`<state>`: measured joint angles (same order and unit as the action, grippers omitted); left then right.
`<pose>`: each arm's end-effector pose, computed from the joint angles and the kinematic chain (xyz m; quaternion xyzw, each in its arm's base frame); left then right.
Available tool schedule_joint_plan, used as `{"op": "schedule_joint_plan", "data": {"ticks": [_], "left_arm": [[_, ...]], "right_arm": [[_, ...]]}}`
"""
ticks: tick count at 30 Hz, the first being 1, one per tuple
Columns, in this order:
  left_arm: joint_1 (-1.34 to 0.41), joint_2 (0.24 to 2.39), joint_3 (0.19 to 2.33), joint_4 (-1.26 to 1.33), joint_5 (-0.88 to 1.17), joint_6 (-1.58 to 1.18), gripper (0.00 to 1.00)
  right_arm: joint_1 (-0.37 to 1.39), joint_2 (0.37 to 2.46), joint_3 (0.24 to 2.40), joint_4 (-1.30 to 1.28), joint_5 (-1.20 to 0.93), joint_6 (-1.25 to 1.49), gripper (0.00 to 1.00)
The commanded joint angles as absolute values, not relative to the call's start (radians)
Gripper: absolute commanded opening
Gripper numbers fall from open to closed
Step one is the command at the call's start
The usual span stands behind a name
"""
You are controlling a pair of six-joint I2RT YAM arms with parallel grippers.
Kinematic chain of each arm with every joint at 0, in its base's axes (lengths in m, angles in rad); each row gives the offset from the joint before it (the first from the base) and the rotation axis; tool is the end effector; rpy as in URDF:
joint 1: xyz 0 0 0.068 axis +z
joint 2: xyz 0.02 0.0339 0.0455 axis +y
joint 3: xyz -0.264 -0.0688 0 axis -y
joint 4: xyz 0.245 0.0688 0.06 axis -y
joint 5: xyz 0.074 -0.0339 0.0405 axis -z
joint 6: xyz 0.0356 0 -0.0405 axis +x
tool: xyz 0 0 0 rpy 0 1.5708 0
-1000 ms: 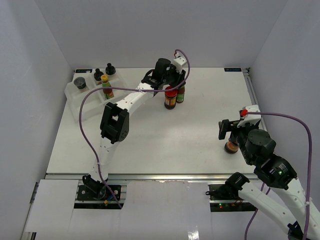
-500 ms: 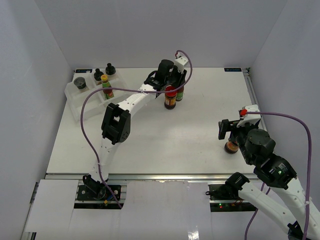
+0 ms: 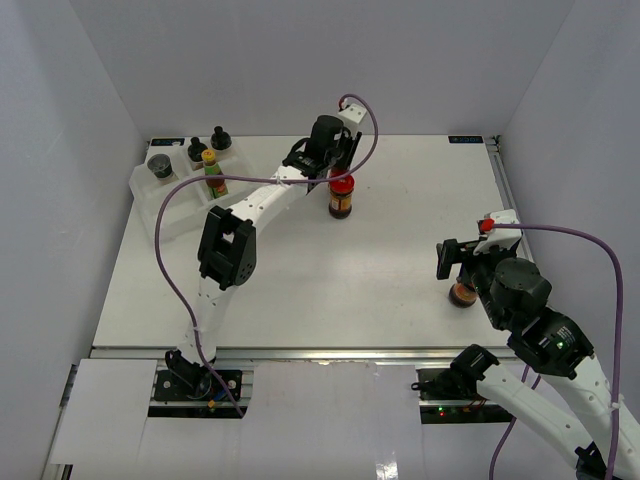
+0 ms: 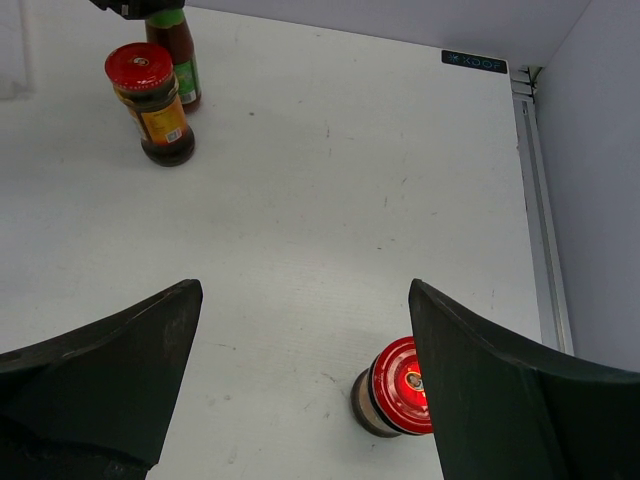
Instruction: Organize the condiment bottles
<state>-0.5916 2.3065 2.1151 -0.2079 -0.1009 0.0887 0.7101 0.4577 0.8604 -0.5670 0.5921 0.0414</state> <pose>0.4585 -0.3037 0.2790 0.2514 0.7939 -0.0967 0.5452 0.0791 0.0418 0.3644 -0.0612 0.7511 0.0200 0.6571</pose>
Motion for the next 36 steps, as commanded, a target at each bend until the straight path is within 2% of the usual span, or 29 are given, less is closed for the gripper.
{"op": "schedule_joint_plan", "data": {"ticks": [1,7,10,20,36], "left_arm": [[-0.565,2.113,2.145,-0.135,-0.209,0.100,0.00],[-0.516,2.081,2.163,-0.186,-0.290,0.092,0.00],[-0.473,2.028,2.108,-0.183,-0.314,0.086,0.00],[-0.327,1.849,1.882,-0.101,-0.289,0.032,0.00],[-0.235,1.791,1.757,-0.067,-0.279,0.011,0.00]], "right_arm": [[0.716,0.436,0.902,-0.532,0.585,0.032,0.90],[0.715,0.426,0.899,-0.535,0.578,0.032,0.90],[0.715,0.420,0.899,-0.532,0.575,0.032,0.90],[0.716,0.413,0.882,-0.520,0.567,0.034,0.90],[0.716,0.429,0.876,-0.509,0.558,0.041,0.90]]}}
